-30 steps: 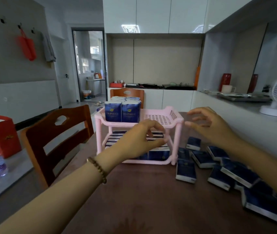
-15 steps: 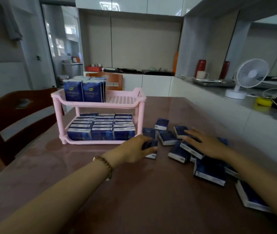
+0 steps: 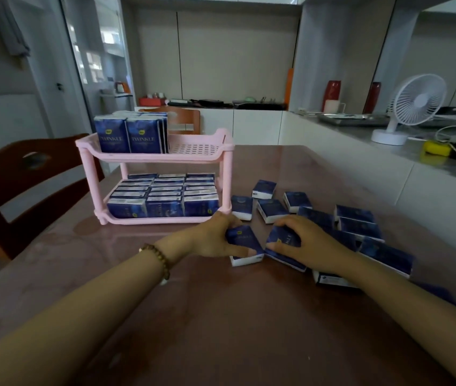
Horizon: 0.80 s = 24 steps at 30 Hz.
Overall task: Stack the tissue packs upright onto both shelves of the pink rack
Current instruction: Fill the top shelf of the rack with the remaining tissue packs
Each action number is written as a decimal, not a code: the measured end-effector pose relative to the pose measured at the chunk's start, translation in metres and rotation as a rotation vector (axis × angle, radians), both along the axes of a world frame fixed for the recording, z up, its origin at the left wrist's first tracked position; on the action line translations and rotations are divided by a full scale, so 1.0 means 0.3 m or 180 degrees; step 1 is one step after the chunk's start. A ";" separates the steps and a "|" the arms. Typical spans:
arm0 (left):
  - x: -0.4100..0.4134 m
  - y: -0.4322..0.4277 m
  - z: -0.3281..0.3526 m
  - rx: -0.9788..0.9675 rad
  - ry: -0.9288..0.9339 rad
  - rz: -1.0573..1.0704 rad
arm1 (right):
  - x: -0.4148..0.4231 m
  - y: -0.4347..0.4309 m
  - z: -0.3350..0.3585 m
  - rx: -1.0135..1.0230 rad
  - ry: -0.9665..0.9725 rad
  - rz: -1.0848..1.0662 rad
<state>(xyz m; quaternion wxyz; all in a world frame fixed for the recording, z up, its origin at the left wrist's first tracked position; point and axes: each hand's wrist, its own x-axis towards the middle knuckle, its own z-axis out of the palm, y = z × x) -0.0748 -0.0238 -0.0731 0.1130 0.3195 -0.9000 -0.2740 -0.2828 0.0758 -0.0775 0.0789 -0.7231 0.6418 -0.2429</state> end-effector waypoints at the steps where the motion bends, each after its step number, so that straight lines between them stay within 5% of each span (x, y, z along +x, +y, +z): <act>1: 0.014 0.006 0.003 0.0101 0.0057 -0.0037 | 0.007 0.004 0.003 0.0000 -0.0142 0.0022; 11: 0.152 0.046 0.066 0.0423 0.0993 -0.0272 | 0.078 -0.020 0.070 -0.0167 -0.2109 -0.0056; 18: 0.239 0.059 0.096 0.0111 0.0977 0.0041 | 0.189 -0.069 0.075 0.0045 -0.1951 0.0621; 24: 0.259 0.067 0.080 -0.0016 0.1100 0.0139 | 0.262 -0.090 0.099 0.0145 -0.1133 0.0801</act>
